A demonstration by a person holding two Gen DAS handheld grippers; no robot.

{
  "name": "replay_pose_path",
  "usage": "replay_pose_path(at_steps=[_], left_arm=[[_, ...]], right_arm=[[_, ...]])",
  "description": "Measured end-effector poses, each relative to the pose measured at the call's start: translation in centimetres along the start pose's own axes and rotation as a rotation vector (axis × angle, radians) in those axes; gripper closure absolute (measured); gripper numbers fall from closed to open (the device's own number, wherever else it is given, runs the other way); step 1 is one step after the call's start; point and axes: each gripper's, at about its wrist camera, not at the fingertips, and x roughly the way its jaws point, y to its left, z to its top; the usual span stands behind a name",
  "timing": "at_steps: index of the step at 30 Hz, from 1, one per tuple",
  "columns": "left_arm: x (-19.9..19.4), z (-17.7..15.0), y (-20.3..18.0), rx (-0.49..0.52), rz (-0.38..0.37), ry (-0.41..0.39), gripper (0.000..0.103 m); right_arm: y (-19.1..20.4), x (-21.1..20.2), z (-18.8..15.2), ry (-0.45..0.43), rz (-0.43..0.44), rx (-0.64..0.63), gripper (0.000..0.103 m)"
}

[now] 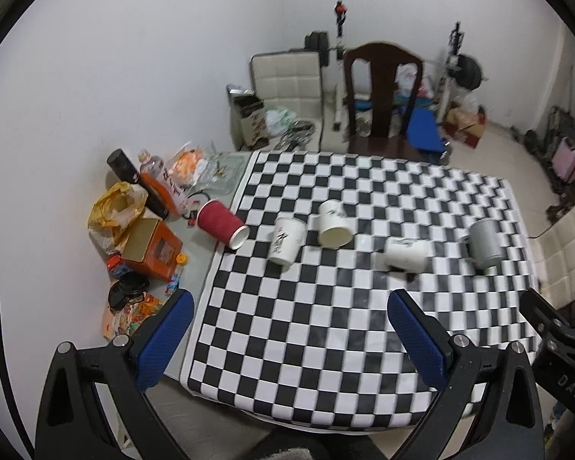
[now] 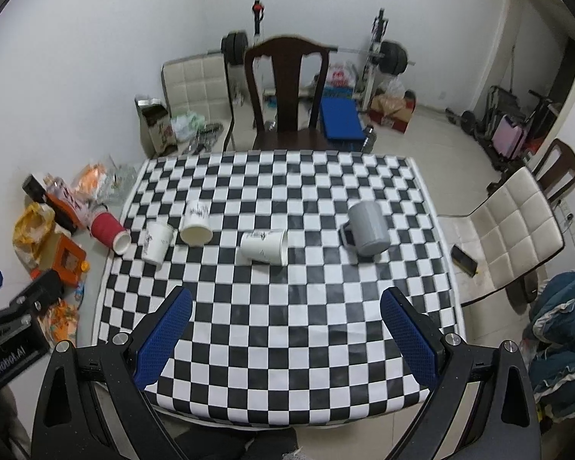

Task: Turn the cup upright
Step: 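Reach the left gripper to the white calligraphy paper cup and close on it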

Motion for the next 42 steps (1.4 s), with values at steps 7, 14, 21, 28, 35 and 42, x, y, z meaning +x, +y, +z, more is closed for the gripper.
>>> replay_pose_path(at_steps=[7,14,21,28,35,42], left_arm=[[10.7,0.1,1.4,0.038,0.063,0.178,0.000],[22.1,1.8,2.7,0.089,0.088,0.313,0.000],[31.1,3.8,4.0,0.138,0.051,0.402,0.000],[35.6,5.2,3.7,0.196,-0.059,0.450,0.008],[38.4,5.7,2.5,0.242,-0.104,0.497,0.020],[40.7,5.9,2.6,0.251,-0.101,0.514,0.048]], right_arm=[[1.8,11.8,-0.1,0.184,-0.026,-0.003,0.003],[4.9,24.4,-1.1,0.373,-0.066,0.002,0.003],[8.9,34.3,-1.4,0.523,-0.094,-0.029,0.003],[11.4,39.0,-1.3,0.601,-0.107,-0.049,0.003],[12.4,41.3,-0.8,0.631,-0.117,-0.051,0.003],[12.7,42.7,-0.2,0.636,-0.118,-0.054,0.003]])
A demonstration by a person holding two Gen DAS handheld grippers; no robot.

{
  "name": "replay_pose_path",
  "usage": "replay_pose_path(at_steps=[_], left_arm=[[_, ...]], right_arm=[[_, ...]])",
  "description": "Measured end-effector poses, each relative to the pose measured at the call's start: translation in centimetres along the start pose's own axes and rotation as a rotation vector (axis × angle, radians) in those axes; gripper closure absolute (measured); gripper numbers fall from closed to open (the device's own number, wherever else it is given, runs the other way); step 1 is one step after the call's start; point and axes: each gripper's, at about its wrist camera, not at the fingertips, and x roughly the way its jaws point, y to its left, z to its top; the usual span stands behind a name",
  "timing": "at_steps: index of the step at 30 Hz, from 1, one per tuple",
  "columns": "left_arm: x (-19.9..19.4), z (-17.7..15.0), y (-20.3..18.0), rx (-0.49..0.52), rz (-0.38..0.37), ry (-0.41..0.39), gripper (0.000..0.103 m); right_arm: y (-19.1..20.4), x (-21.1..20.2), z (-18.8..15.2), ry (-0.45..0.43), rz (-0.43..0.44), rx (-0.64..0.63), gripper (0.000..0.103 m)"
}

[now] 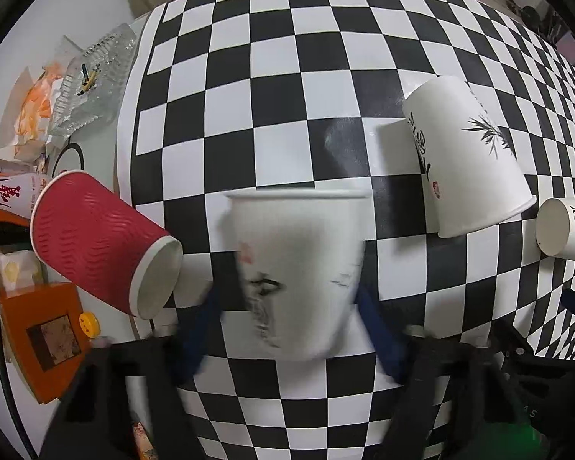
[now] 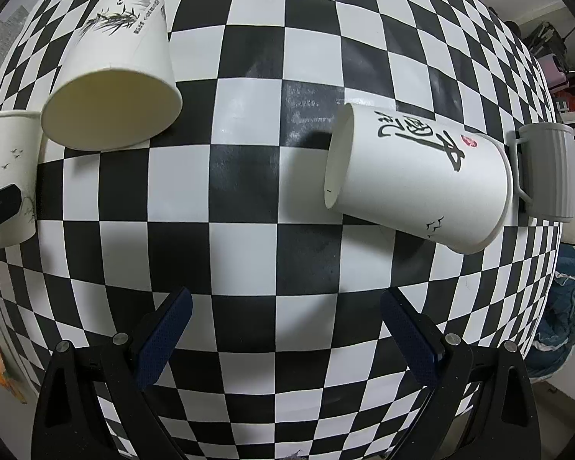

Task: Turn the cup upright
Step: 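Reach the left gripper to the white calligraphy paper cup and close on it, then lift the white cup with the left gripper toward the right gripper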

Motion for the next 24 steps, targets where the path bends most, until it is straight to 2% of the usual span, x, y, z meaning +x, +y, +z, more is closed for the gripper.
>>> replay_pose_path(at_steps=[9,13,18,24], left_arm=[[-1.2,-0.2,0.3,-0.002,0.019,-0.051,0.049],[-2.8,-1.2,-0.1,-0.012,0.018,-0.073,0.049],[-5.2,-4.3,-0.8,-0.037,0.017,-0.093,0.049],[-8.3,-7.6,-2.9,-0.088,0.019,-0.119,0.049]], right_arm=[[0.2,-1.3,1.1,-0.011,-0.001,0.000,0.003],[-1.5,-2.1,1.4,-0.026,0.007,0.007,0.003],[-3.1,-3.9,-0.9,-0.049,0.020,0.019,0.003],[-7.3,-5.2,-3.3,-0.073,0.032,0.029,0.003]])
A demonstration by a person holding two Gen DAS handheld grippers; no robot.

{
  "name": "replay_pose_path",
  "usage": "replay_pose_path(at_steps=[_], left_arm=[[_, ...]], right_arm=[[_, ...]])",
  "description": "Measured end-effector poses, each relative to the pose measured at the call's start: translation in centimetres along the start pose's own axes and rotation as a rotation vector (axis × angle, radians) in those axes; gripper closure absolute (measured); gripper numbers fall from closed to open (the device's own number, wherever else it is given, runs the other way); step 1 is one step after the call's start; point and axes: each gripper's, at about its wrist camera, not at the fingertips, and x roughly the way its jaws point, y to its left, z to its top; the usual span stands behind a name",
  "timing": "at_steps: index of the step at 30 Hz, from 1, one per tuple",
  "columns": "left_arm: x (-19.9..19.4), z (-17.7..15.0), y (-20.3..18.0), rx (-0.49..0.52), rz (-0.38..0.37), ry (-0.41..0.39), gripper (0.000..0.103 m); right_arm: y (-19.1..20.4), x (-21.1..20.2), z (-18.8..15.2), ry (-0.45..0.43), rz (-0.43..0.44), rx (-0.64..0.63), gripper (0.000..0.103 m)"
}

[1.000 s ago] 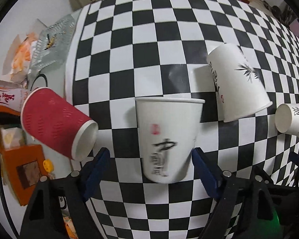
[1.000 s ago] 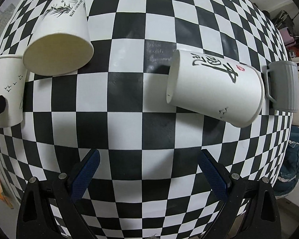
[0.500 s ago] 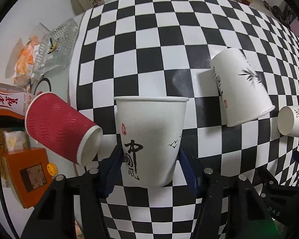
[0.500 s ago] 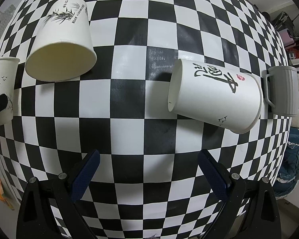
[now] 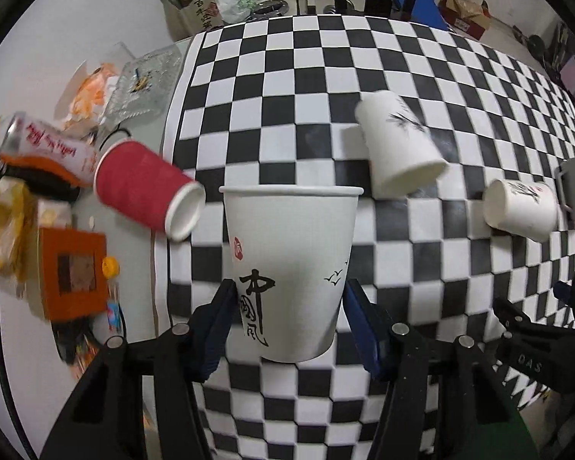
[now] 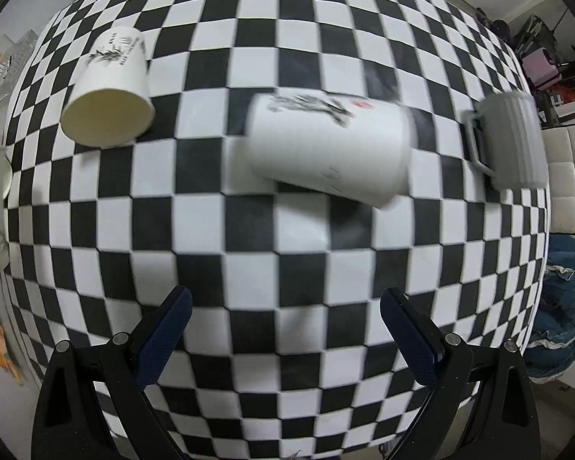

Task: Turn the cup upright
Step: 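Lift the white cup with the left gripper toward the right gripper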

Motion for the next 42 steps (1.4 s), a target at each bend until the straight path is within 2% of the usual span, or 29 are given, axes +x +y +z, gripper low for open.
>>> replay_pose_path(at_steps=[4,8,14,17,20,27,33,34,35,37,42], left_arm=[[-2.5,-3.1,-3.4,-0.050,-0.029,0.006,0.049],[-2.7,-5.4,-6.8,-0.080,-0.080,0.030,0.049],[0.0,-8.6,-13.3,-0.072,-0.167,0.109,0.049],[1.7,-9.4,-15.4,-0.083,-0.198,0.139,0.049],[2.9,-10.1,-17.7,-0.060,-0.174,0.145,0.049],[4.3,-10.9,-19.8,-0.002,-0.125,0.148,0.048],[4.4,-11.2,-21.1,0.001,-0.101,0.149,0.046],[4.3,-11.2,-21.3,0.002,-0.098,0.152,0.041],[4.4,-11.3,-21.3,0.005,-0.088,0.157,0.024],[4.4,-11.2,-21.0,0.013,-0.079,0.154,0.007],[3.1,-11.8,-20.7,-0.003,-0.084,0.107,0.006]], right_arm=[[-3.6,-0.6,-2.0,-0.009,0.006,0.006,0.003],[-6.5,0.2,-4.6,-0.012,0.006,0.033,0.003],[-12.2,1.9,-6.5,0.006,-0.019,0.090,0.003],[-14.9,3.0,-7.3,0.018,-0.033,0.130,0.003],[-17.6,4.1,-8.4,0.031,-0.047,0.172,0.003],[-21.0,6.8,-9.4,0.072,-0.058,0.222,0.003],[-22.0,8.0,-10.3,0.092,-0.048,0.237,0.003],[-22.0,8.0,-10.3,0.091,-0.044,0.239,0.003],[-22.1,7.8,-10.3,0.089,-0.040,0.241,0.003],[-23.0,8.3,-10.5,0.081,-0.032,0.243,0.003],[-23.4,7.4,-10.5,0.064,-0.014,0.243,0.003]])
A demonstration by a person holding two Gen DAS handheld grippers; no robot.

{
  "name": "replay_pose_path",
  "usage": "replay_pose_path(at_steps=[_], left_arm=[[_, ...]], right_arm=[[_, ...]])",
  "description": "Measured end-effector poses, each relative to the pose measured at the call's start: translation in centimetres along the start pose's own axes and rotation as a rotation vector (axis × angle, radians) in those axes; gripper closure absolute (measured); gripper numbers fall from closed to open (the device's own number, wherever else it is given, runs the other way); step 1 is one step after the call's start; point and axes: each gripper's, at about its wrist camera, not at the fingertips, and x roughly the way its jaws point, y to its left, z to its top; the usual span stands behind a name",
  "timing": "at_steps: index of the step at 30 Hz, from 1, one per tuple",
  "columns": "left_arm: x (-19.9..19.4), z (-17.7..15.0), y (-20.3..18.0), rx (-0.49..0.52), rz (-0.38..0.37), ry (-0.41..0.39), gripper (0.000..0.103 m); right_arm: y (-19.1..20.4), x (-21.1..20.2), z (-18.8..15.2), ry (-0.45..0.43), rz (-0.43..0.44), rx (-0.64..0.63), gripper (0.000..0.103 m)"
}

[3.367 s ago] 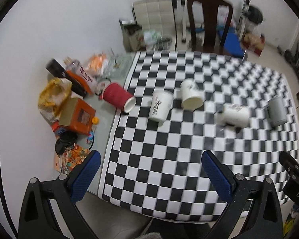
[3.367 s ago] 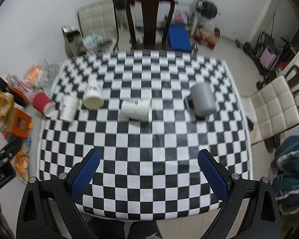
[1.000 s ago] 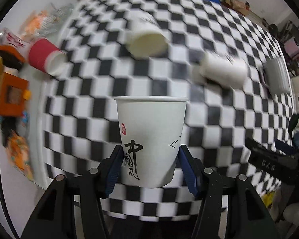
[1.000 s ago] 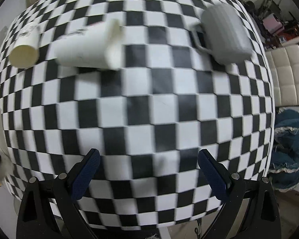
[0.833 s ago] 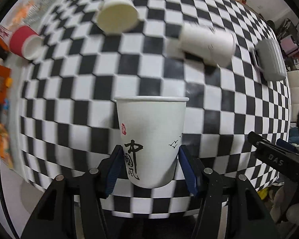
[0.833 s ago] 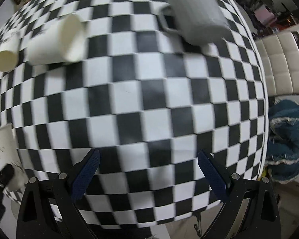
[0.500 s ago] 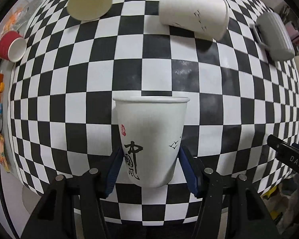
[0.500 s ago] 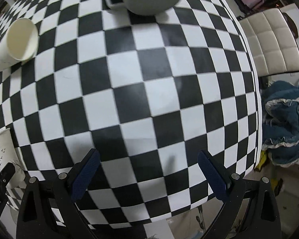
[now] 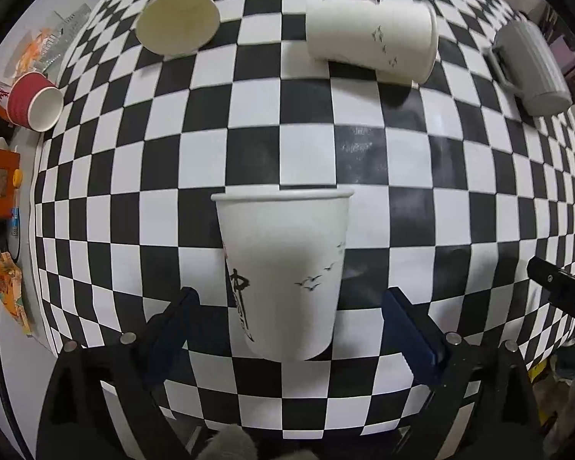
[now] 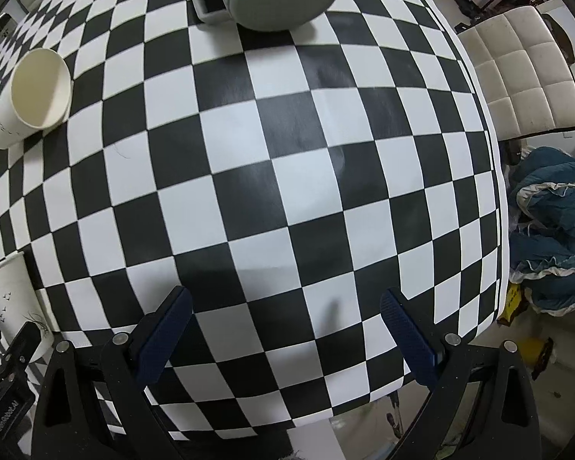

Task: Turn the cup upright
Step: 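Lift the white cup with the left gripper toward the right gripper, then close the right gripper on the white cup while the left gripper releases it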

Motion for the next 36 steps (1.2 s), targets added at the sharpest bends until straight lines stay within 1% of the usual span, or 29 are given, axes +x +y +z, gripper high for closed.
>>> replay_pose_path(at_steps=[3,4,5,6,7,9,12,13,14,15,16,18,20,24,26,31,32,36], left_arm=[[-1.9,-1.0,1.2,-0.022,-0.028,-0.048,0.006],[-2.5,-1.1,1.5,-0.033,-0.033,-0.063,0.004],[-3.4,-1.3,2.1,-0.047,-0.033,-0.084,0.000],[-4.2,-1.7,2.8,-0.063,-0.027,-0.107,0.000],[-4.9,-1.8,3.5,-0.070,-0.023,-0.121,0.000],[-6.5,-2.3,5.1,-0.090,-0.001,-0.157,0.000],[-8.1,-2.6,8.1,-0.130,0.037,-0.168,0.000],[-8.2,-2.8,8.6,-0.137,0.060,-0.166,0.000],[-8.4,-2.4,9.4,-0.147,0.098,-0.160,0.000],[-8.4,-1.9,10.1,-0.152,0.114,-0.160,0.000],[-8.3,-2.1,10.8,-0.155,0.125,-0.159,0.000],[-7.8,-2.9,12.8,-0.167,0.172,-0.150,0.000],[-6.8,-2.7,13.4,-0.172,0.187,-0.137,0.000],[-4.4,-2.3,14.7,-0.165,0.211,-0.098,0.000],[-3.7,-2.5,15.6,-0.160,0.189,-0.090,0.000],[-1.9,-1.6,16.1,-0.130,0.159,-0.084,0.000],[-1.6,-1.5,16.2,-0.127,0.151,-0.079,0.000],[-0.3,-1.2,16.5,-0.103,0.129,-0.057,0.000]], right_arm=[[-0.2,-0.6,0.0,-0.007,0.017,-0.004,0.003],[-0.2,-0.9,0.0,-0.010,0.023,-0.005,0.003],[0.0,-1.3,0.2,-0.011,0.031,-0.006,0.003],[0.0,-1.6,0.2,-0.013,0.040,-0.007,0.003],[1.2,-2.5,-0.2,-0.015,0.046,-0.007,0.003],[2.0,-3.4,-0.3,-0.017,0.067,-0.015,0.003],[3.3,-4.6,-0.6,-0.003,0.124,-0.041,0.003],[3.9,-5.1,-0.7,0.001,0.141,-0.052,0.003],[4.5,-5.6,-1.0,0.003,0.158,-0.067,0.003],[5.1,-6.1,-1.3,0.003,0.174,-0.079,0.003],[5.9,-6.6,-1.6,0.003,0.196,-0.092,0.003],[7.5,-7.5,-2.0,0.009,0.239,-0.116,0.003],[9.7,-8.6,-2.5,0.012,0.270,-0.146,0.003],[14.0,-10.3,-3.4,0.009,0.299,-0.201,0.003],[16.2,-10.7,-3.6,0.003,0.285,-0.220,0.004],[21.5,-10.5,-4.1,0.007,0.246,-0.270,0.016],[21.6,-9.9,-3.9,0.007,0.234,-0.280,0.018],[23.9,-9.4,-4.1,0.013,0.198,-0.301,0.024]])
